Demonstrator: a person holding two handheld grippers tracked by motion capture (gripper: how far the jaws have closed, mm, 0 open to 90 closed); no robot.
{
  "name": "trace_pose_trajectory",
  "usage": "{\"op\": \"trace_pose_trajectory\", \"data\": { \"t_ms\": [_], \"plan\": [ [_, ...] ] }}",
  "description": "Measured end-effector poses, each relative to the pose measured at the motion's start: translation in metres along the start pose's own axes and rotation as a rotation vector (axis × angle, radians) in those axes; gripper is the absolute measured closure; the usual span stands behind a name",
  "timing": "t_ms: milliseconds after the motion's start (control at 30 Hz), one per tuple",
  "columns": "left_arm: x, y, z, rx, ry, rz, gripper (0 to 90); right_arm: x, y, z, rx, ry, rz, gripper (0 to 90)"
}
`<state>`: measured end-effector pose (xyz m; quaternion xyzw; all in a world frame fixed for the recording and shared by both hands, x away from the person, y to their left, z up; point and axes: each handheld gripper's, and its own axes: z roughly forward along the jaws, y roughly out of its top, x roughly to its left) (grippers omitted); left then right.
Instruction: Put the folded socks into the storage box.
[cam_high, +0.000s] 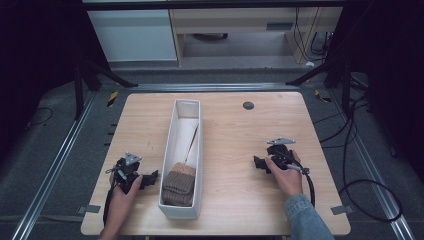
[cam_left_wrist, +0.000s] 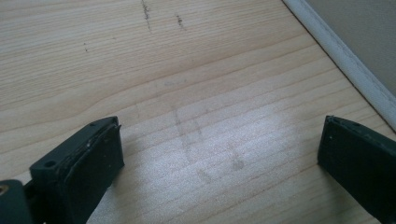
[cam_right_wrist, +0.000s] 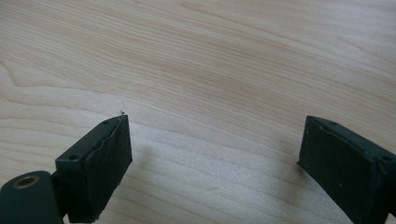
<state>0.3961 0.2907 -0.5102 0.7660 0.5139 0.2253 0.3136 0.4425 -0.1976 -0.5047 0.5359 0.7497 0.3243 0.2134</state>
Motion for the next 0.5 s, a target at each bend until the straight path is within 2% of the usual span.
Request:
{"op": "trace_pose_trajectory", "data": {
  "t_ms": [200,333,500],
  "plan": [
    [-0.0001,0.0,0.0,0.0,0.0,-0.001,0.0,-0.0051,-0.005,0.0031,-0.017,-0.022,0.009,9.2],
    [0.0,0.0,0.0,0.0,0.0,0.0,0.0,-0.0036,-0.0069,0.0053,-0.032,-0.039,-0.004,6.3],
    [0.0,0.0,0.0,0.0,0.0,0.0,0.0,-0.0037,-0.0069,0.006,-0.023,-0.055,0.006,2.9]
  ]
}}
